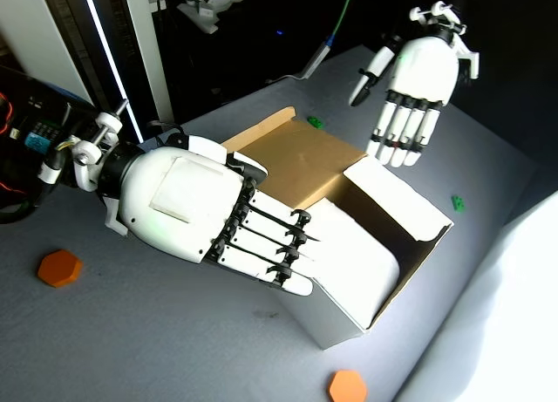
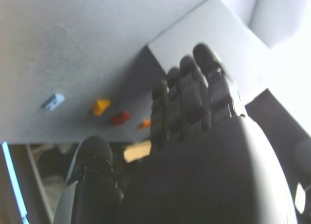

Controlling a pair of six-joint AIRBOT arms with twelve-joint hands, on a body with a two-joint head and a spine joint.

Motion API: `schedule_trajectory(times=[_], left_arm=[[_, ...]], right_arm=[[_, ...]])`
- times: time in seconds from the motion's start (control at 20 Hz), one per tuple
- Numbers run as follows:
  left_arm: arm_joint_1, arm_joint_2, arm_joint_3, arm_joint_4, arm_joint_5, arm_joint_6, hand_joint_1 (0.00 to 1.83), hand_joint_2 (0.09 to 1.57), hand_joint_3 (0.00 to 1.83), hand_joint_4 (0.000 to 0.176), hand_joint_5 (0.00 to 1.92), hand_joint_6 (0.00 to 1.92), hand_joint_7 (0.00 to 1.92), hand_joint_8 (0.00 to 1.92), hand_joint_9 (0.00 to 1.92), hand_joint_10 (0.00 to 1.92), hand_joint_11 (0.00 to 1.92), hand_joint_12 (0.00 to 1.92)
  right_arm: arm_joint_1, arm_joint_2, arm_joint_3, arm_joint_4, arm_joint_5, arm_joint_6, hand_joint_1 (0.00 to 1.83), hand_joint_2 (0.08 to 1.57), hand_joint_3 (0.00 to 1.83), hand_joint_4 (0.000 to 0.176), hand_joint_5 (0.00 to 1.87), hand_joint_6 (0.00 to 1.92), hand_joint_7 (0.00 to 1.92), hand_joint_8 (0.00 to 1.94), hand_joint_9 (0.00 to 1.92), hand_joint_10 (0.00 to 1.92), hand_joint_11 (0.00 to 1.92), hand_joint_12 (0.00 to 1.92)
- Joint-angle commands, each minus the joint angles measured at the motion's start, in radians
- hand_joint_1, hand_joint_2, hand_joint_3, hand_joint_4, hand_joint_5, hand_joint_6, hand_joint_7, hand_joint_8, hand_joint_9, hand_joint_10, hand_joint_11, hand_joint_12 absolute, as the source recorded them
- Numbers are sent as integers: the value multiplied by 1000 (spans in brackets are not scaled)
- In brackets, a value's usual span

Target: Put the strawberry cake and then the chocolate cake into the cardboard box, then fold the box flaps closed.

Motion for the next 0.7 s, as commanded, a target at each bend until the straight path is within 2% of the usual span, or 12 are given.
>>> schedule_trajectory(times=[0.0, 0.15, 0.3, 0.5, 0.65], left_arm=[[0, 11, -9, -69, -2, 9, 21, 1262, 0, 0, 228, 2, 245, 2, 247, 3, 0, 816], [43, 9, -67, -92, 24, 44, 23, 1263, 0, 0, 248, 7, 260, 5, 250, 6, 0, 772], [94, 0, -131, -122, 49, 67, 0, 1279, 7, 0, 238, 0, 245, 0, 236, 0, 0, 749], [123, -5, -186, -160, 61, 106, 0, 1285, 3, 0, 242, 1, 241, 0, 243, 2, 0, 775], [138, -15, -232, -172, 83, 118, 0, 1269, 0, 0, 240, 0, 247, 1, 249, 2, 0, 787]], right_arm=[[17, 31, -5, -27, 119, 17, 0, 1250, 0, 0, 50, 9, 112, 9, 56, 8, 0, 0], [22, 103, -14, 5, 122, 44, 0, 1280, 11, 0, 51, 15, 101, 7, 72, 15, 11, 5], [11, 225, -35, 134, 78, 40, 0, 1287, 11, 0, 31, 6, 107, 8, 64, 11, 0, 0], [9, 326, -55, 152, 45, 34, 0, 1278, 5, 0, 57, 16, 104, 5, 43, 1, 0, 0], [14, 357, -59, 153, 31, 34, 0, 1276, 4, 0, 85, 26, 124, 12, 85, 19, 2, 1]])
